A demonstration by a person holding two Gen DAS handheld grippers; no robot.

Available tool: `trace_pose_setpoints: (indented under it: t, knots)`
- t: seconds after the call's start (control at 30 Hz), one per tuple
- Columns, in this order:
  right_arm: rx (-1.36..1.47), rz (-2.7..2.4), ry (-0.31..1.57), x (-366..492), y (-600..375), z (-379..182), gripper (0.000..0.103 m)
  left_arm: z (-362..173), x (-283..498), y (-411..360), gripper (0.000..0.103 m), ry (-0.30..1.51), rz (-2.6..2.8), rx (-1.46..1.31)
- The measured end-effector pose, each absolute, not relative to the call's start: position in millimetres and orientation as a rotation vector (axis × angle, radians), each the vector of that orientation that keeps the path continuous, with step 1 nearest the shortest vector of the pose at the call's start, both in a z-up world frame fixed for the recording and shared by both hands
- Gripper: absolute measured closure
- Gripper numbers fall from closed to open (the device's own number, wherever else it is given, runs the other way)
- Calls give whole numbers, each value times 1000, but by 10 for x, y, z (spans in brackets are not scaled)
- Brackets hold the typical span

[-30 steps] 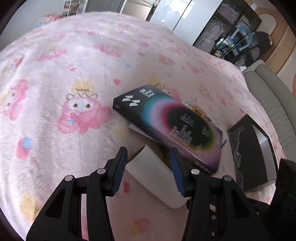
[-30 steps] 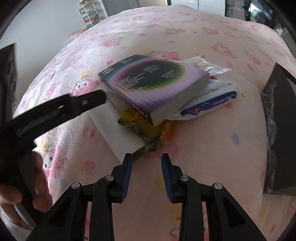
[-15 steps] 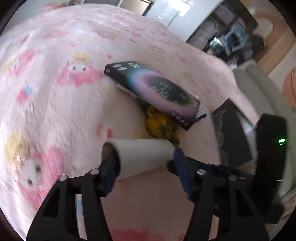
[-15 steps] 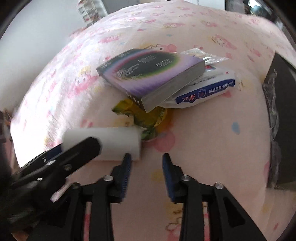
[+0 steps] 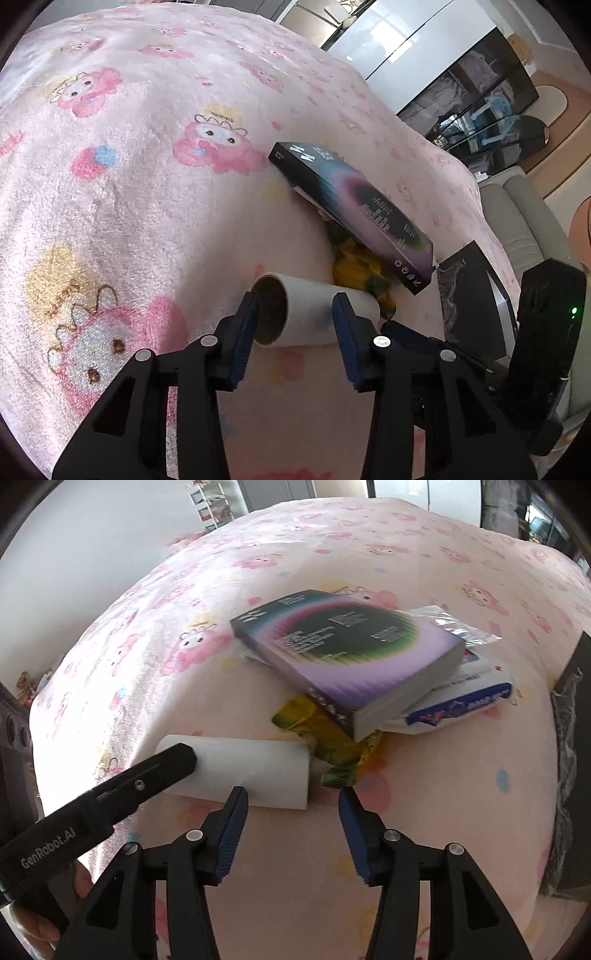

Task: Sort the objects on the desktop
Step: 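Grasp the white paper roll with the left tool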

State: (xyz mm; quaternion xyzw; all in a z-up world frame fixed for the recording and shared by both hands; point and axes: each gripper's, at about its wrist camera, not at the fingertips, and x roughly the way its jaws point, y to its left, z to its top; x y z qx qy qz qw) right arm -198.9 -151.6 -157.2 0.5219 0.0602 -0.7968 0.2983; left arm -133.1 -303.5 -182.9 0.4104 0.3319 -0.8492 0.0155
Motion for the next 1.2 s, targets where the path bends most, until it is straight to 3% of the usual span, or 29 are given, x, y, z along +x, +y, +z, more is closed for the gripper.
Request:
trace_pose_setpoints:
  t: [0.07,0.2,0.33,0.57,0.73,1.07,1.1,1.17,1.2]
  knots:
    - [1393,-2083,123,-1994,-1500,-1576,56,-1810,-1334,-2983,70,1035,-2665,1278]
    - [1337,-2083,146,-1807,-1518,-1399,59,-1719,-1277,-2877,70,1055,-2703,1278]
    - [1299,-2046,156,-1573,-1365,-1195,59,-1643,-1107,-2723,70,1187,-2733,1271]
    - [1336,-2053,141,-1186,-807,-1103,59,-1575,-858,-2210,70,1168,-2769,1357]
    - [1343,-2130,74,-1210,-443,-1007,59,-1583,-732,-2178,70,1094,-2716,1371]
    - [1370,-2173,116,-1530,-684,-1120,59,-1724,-856,-2377,70,1170,-2697,1290]
    - [1376,-2172,114,-1565,-713,-1147,59,-1742,-908,-2366,73,1140,-2699,1301]
    - [1389,-2165,111,-1620,-768,-1201,59,-1785,-990,-2360,96,1093,-2697,1337]
    - [1395,-2162,114,-1623,-789,-1221,59,-1792,-986,-2368,97,1091,-2701,1333]
